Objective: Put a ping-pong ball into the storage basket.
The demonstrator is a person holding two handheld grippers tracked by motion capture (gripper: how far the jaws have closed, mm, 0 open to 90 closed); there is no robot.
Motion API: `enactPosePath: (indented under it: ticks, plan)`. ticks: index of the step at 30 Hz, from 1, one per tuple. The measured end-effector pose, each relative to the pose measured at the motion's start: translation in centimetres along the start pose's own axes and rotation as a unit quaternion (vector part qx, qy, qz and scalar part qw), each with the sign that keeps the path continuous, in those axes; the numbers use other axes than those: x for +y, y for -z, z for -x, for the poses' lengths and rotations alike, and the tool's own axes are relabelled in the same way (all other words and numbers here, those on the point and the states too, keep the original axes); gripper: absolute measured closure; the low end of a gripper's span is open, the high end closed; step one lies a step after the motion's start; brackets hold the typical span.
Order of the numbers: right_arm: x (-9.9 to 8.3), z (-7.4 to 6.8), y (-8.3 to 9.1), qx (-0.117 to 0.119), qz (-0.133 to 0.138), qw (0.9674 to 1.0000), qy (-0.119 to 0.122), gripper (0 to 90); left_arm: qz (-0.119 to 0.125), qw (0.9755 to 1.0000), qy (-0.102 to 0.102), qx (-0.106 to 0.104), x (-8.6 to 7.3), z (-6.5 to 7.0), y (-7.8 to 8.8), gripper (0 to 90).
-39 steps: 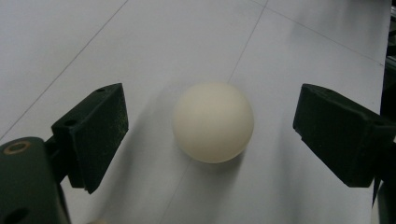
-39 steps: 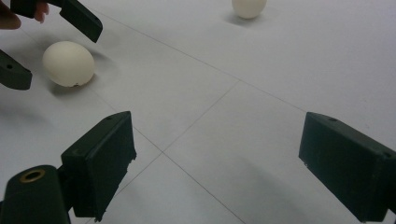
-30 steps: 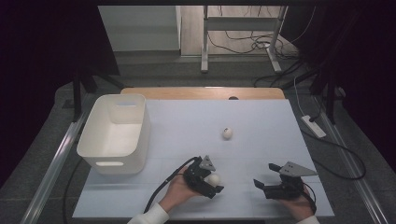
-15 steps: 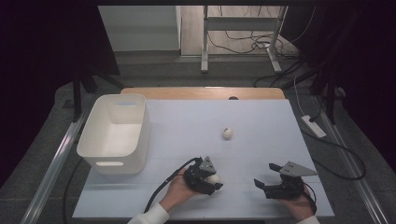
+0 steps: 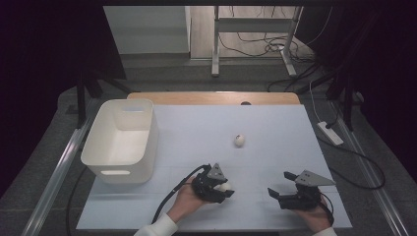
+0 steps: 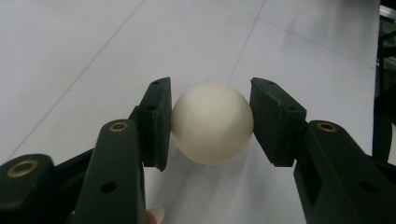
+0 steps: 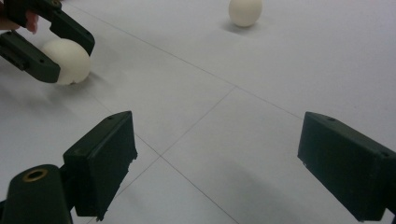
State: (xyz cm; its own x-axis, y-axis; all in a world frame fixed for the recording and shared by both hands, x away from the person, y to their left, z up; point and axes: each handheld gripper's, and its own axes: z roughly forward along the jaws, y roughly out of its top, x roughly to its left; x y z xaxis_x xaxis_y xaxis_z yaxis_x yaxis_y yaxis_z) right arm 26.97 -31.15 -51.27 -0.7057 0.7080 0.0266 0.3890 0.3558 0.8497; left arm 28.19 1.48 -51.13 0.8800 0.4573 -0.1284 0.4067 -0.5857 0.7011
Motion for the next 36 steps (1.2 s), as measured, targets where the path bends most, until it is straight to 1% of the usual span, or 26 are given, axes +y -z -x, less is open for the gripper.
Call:
enactPosePath:
  ticks: [1,11,15,18,26,30,36]
  plan:
    - [0.0,0.0,0.0,0.000,0.000,1.0000,0.000,11.2,0.000,1.0000,0.000,0.000,0.0,0.0,0.0,51.3]
    - [0.0,0.0,0.0,-0.001,-0.003,1.0000,0.000,11.2,0.038,0.9992,0.011,0.004,0.1,-0.4,1.7,51.3]
    - [0.0,0.0,0.0,0.000,-0.003,1.0000,0.001,11.2,0.045,0.9989,0.010,0.005,0.1,-0.5,2.3,51.3]
    - [0.0,0.0,0.0,-0.001,-0.003,1.0000,0.000,11.2,0.053,0.9985,0.014,0.006,0.1,-0.5,2.5,51.3]
    - [0.0,0.0,0.0,0.001,-0.003,1.0000,0.001,11.2,0.068,0.9976,0.010,0.011,0.4,-0.5,3.7,51.3]
    - [0.0,0.0,0.0,0.000,-0.002,1.0000,0.001,11.2,0.081,0.9965,0.012,0.016,0.5,-0.6,4.5,51.3]
    - [0.0,0.0,0.0,-0.001,-0.003,1.0000,0.001,11.2,0.092,0.9955,0.013,0.019,0.5,-0.7,5.2,51.2]
